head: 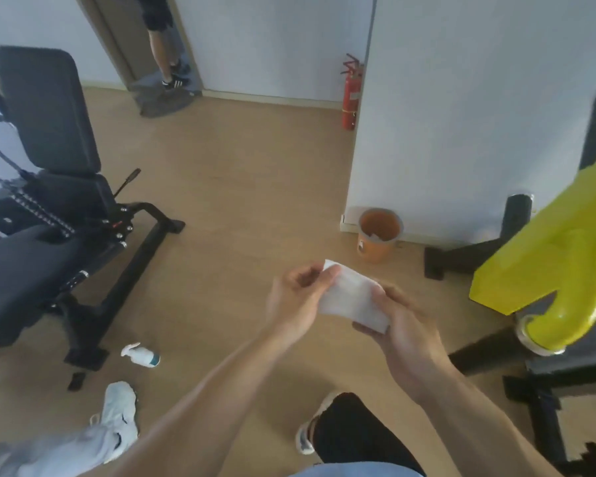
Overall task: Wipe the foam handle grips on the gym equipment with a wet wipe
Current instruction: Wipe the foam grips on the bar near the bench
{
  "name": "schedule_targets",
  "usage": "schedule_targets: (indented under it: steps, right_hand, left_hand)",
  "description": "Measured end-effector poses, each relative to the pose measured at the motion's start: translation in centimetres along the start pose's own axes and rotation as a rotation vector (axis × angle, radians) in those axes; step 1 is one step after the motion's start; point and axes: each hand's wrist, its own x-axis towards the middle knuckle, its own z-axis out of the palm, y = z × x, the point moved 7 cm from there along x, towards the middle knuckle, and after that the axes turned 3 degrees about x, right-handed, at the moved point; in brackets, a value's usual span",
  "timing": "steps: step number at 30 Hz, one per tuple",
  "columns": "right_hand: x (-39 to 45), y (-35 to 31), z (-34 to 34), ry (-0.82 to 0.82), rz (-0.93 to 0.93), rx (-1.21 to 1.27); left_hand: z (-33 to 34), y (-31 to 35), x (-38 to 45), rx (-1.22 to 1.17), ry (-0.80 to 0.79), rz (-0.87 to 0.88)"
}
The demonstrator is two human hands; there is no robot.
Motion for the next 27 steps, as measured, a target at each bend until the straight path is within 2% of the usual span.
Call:
schedule_targets:
  steps: [3, 6, 12, 18, 21, 25, 27]
  right_hand:
    - [2.4, -0.6, 1.0, 0.085, 0.039, 0.131]
    - [3.6, -2.6, 1.7, 0.125, -0.048, 0.104]
    - [6.4, -6.2, 0.8, 0.433, -0.107, 0.260]
    - [9.1, -8.7, -1.1, 0.626, -0.160, 0.544]
    - [9.7, -9.6, -1.7, 0.777, -0.237, 0.602]
    - [10.0, -11.2, -1.6, 0.993, -0.438, 0.692]
    - [10.0, -12.2, -0.9, 1.086, -0.513, 0.646]
  left_hand:
    - [0.7, 1.4, 4.8, 0.051, -0.096, 0.024]
    - [1.8, 3.9, 8.6, 0.089, -0.200, 0.090]
    - [5.4, 6.7, 15.3, 0.086, -0.445, 0.166]
    - [12.0, 8.9, 20.4, 0.097, -0.676, 0.270]
    - [15.0, 9.9, 22.4, 0.138, -0.808, 0.318]
    - [17.8, 11.9, 24.1, 0.181, -0.991, 0.373]
    - [18.8, 12.8, 24.8, 0.235, -1.097, 0.397]
